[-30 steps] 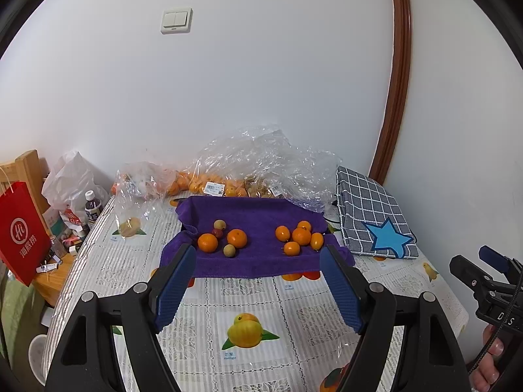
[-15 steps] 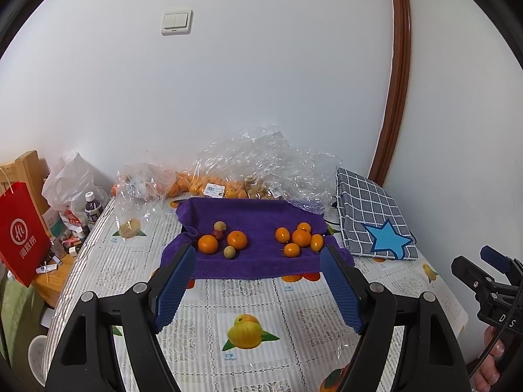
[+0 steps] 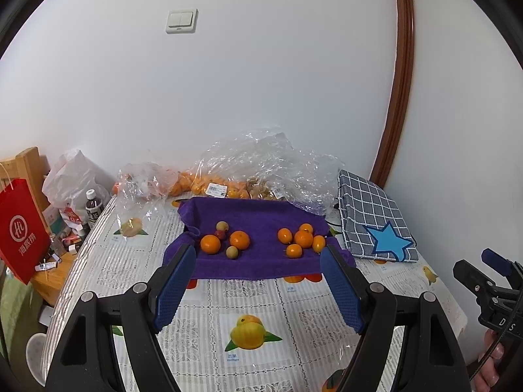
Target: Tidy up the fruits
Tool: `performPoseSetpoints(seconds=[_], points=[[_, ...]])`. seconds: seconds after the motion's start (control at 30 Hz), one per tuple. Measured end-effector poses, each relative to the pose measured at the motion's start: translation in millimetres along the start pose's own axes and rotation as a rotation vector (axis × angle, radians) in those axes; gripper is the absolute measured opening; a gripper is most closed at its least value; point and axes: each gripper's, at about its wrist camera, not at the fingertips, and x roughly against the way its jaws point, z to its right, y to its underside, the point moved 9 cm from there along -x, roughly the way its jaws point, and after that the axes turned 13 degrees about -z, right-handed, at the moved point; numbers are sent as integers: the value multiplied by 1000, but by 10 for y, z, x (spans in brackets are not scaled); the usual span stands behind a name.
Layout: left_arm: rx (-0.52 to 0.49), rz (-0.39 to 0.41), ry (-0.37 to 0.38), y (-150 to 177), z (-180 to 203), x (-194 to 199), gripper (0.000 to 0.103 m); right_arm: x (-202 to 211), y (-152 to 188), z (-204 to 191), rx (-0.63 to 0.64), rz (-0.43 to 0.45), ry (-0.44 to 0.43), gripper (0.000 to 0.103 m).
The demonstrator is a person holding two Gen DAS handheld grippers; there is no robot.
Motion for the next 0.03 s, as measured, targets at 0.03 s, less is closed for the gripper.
performPoseSetpoints(seconds=[0.03], points=[[7,-8,-12,4,-23,-16,77,-10,1,-1,1,-1,-1,100]])
